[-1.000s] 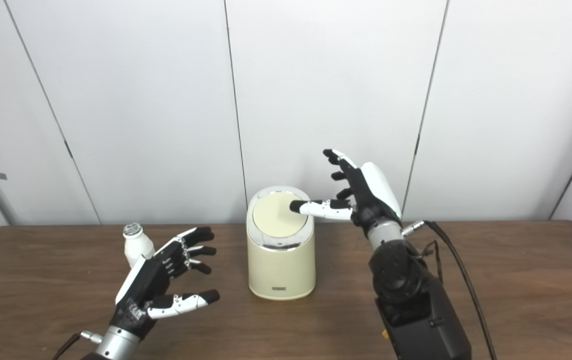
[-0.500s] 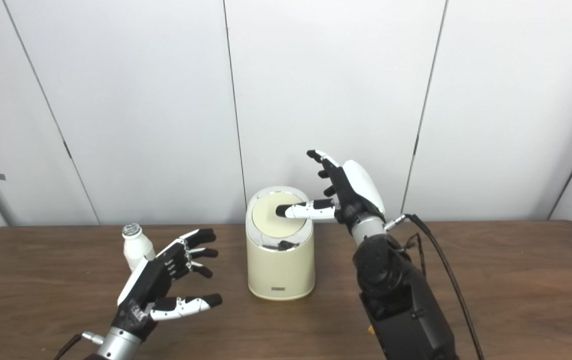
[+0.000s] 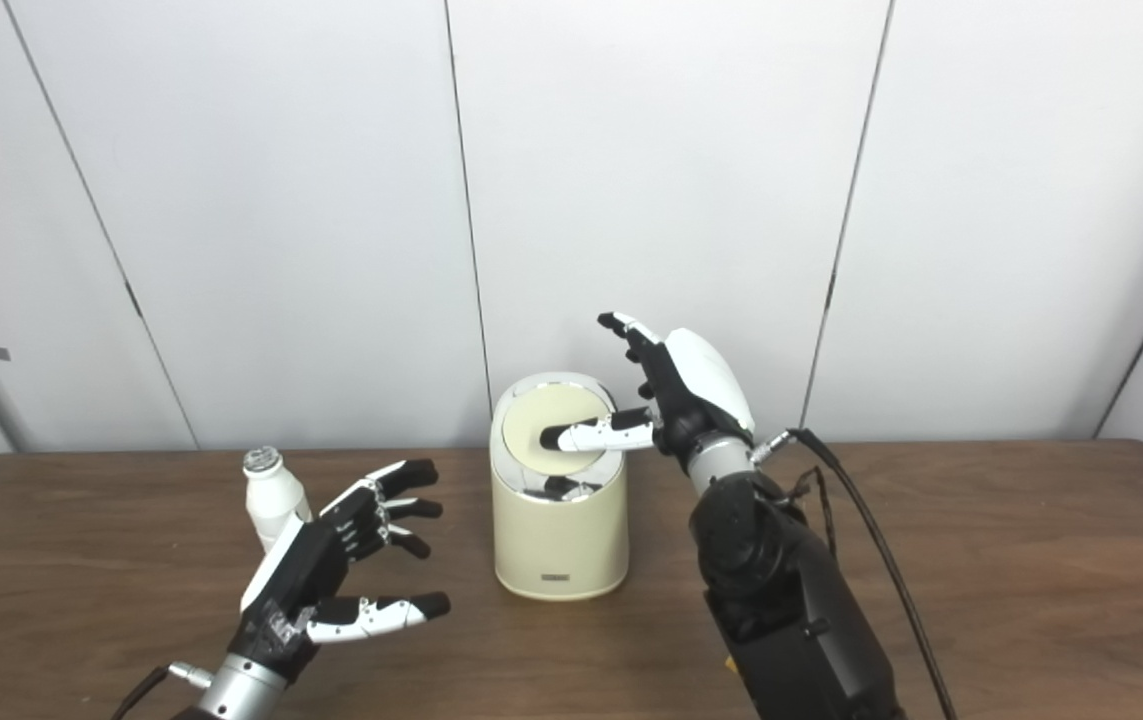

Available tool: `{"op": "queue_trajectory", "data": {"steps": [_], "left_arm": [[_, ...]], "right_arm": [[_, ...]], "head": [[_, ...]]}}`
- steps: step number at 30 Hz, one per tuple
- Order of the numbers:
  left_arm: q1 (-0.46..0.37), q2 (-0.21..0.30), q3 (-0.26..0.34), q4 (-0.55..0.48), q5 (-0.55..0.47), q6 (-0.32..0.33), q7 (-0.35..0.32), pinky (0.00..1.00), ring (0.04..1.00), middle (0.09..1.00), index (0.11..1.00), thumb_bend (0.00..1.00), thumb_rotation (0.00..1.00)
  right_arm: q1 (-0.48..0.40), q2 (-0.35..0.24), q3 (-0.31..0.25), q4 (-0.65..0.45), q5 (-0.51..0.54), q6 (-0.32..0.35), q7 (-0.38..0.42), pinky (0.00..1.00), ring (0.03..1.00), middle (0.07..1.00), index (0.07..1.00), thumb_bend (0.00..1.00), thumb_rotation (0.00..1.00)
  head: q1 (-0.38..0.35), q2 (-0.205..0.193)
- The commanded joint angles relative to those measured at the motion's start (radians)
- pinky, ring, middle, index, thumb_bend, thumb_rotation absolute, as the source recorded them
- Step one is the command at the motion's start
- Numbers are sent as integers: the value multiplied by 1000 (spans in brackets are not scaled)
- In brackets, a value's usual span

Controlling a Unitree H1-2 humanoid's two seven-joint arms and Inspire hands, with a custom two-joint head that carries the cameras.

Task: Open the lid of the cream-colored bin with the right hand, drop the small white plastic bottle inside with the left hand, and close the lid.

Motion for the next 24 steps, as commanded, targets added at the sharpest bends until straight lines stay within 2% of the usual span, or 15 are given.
{"op": "queue_trajectory", "data": {"steps": [1,7,13,24], "left_arm": [[-35,5,1,-40,-6,-8,1,582,753,852,850,753,20],[-33,3,-4,-49,-5,-4,-1,578,747,848,846,749,15],[-34,3,-8,-47,-5,-9,-2,573,742,847,848,743,24],[-28,6,-19,-62,6,-5,-5,585,748,844,845,735,10]], "right_arm": [[-53,5,-4,-18,-23,0,4,708,863,908,899,920,336],[-62,9,-11,-3,-50,0,28,723,867,913,904,912,320],[-78,-14,18,28,-93,-2,62,730,867,914,900,889,336],[-94,2,-27,117,-101,0,58,706,872,916,889,842,299]], "head": [[1,2],[0,6],[0,6],[2,11]]}}
